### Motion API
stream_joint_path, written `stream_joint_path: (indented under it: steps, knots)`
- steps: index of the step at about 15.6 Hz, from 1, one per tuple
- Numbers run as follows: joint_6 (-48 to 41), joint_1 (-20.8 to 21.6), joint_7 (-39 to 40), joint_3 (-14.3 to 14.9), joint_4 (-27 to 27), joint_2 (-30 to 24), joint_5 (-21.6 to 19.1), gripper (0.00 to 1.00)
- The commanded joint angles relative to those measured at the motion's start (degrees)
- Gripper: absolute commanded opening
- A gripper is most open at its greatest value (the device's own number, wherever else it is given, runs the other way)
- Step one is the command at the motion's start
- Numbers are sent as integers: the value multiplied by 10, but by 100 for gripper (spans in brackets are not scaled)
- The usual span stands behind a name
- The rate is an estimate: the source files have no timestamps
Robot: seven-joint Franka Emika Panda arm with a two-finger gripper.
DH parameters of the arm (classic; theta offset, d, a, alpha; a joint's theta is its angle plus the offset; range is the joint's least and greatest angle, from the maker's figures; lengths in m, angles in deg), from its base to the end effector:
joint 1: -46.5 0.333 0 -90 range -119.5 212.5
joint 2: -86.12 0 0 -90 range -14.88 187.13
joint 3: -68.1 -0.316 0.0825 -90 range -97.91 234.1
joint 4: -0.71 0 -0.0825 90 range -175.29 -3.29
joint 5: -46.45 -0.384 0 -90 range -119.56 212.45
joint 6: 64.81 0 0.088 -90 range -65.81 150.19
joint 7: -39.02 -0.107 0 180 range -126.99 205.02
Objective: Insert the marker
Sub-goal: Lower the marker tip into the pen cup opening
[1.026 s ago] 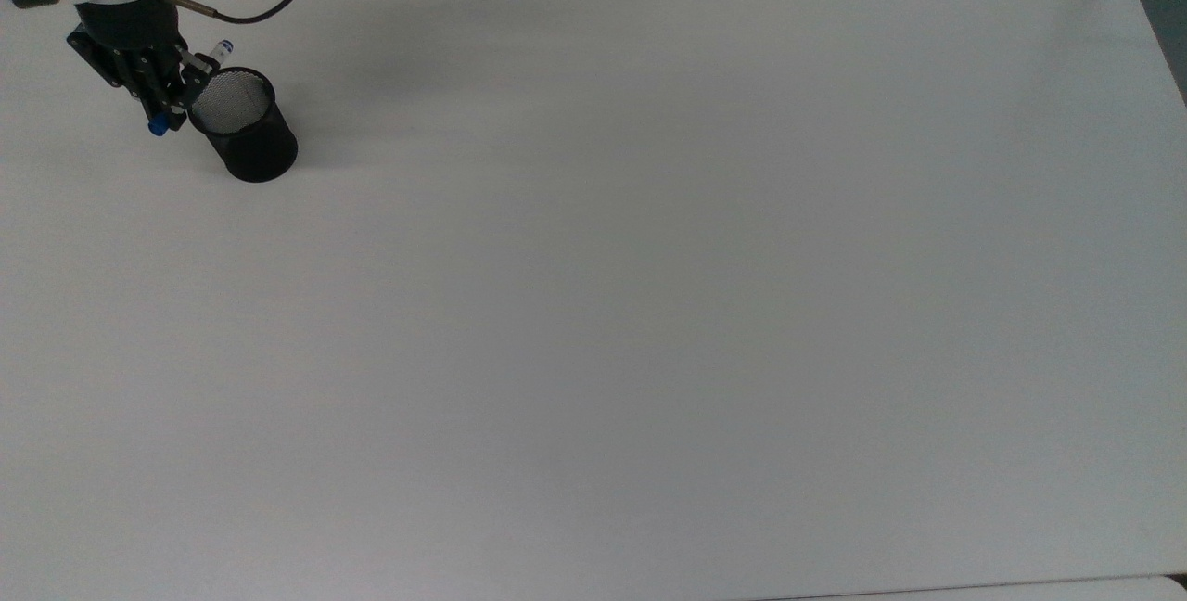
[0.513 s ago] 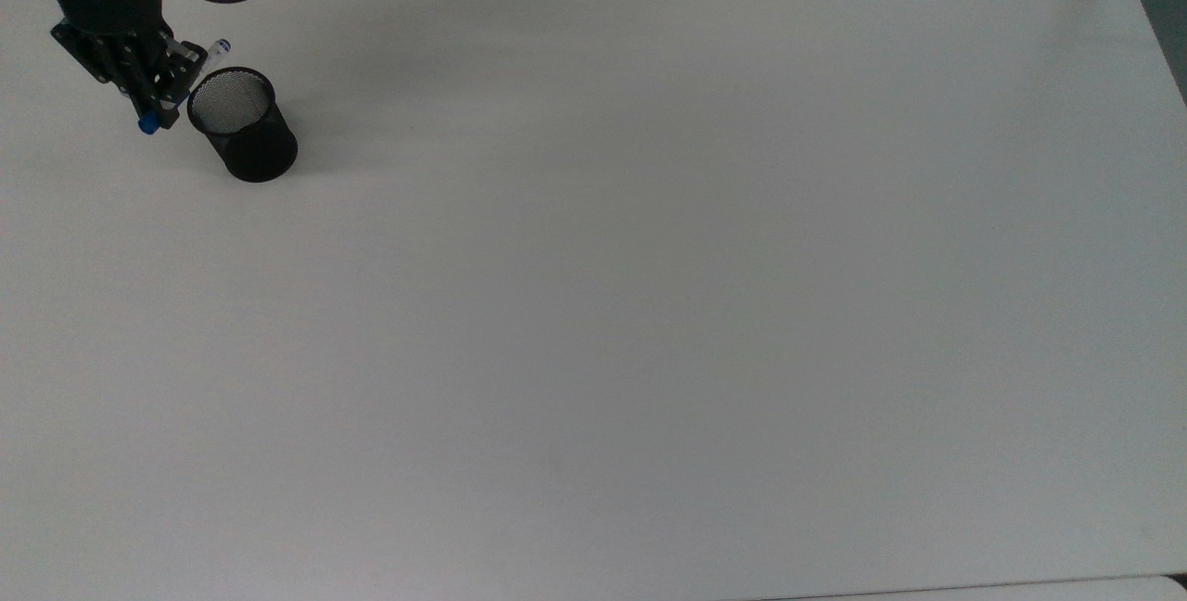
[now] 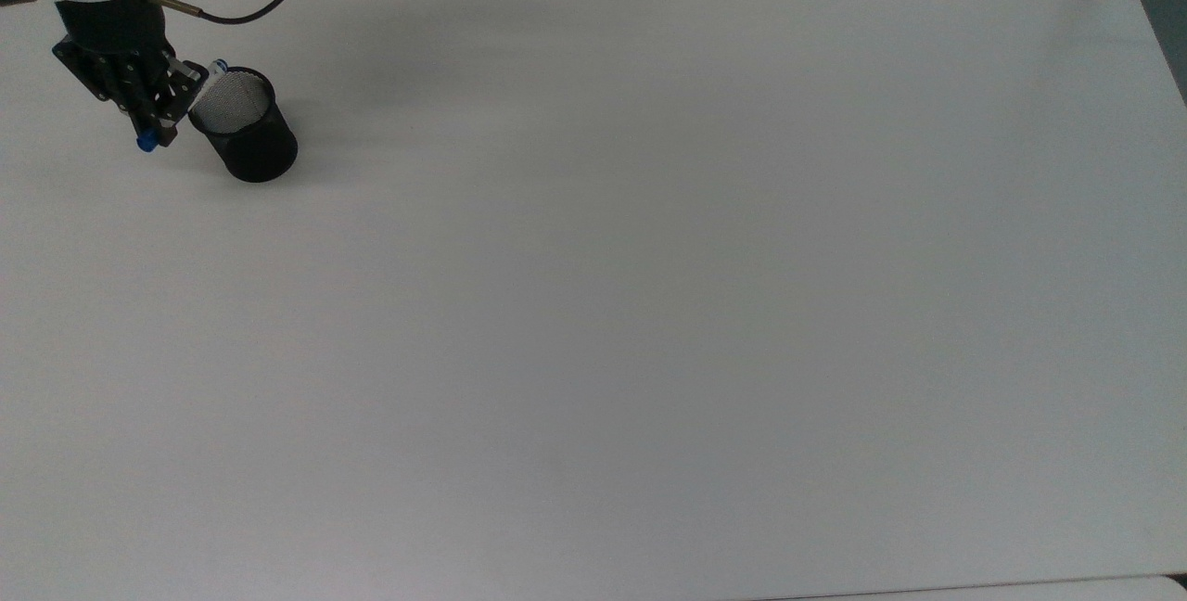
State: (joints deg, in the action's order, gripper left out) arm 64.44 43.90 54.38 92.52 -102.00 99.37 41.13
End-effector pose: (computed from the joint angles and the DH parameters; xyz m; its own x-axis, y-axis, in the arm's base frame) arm 0.5812 -0.2732 0.4561 0.9472 -0.2132 0.2395 -0.2374 -0.9684 0.0768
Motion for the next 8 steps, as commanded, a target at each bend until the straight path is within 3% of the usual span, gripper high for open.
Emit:
stream_joint_path:
  steps: [1,8]
  knots:
    - [16,8,15,2,-14,1,-6,0]
    - [49,19,7,2,-32,4,-5,0]
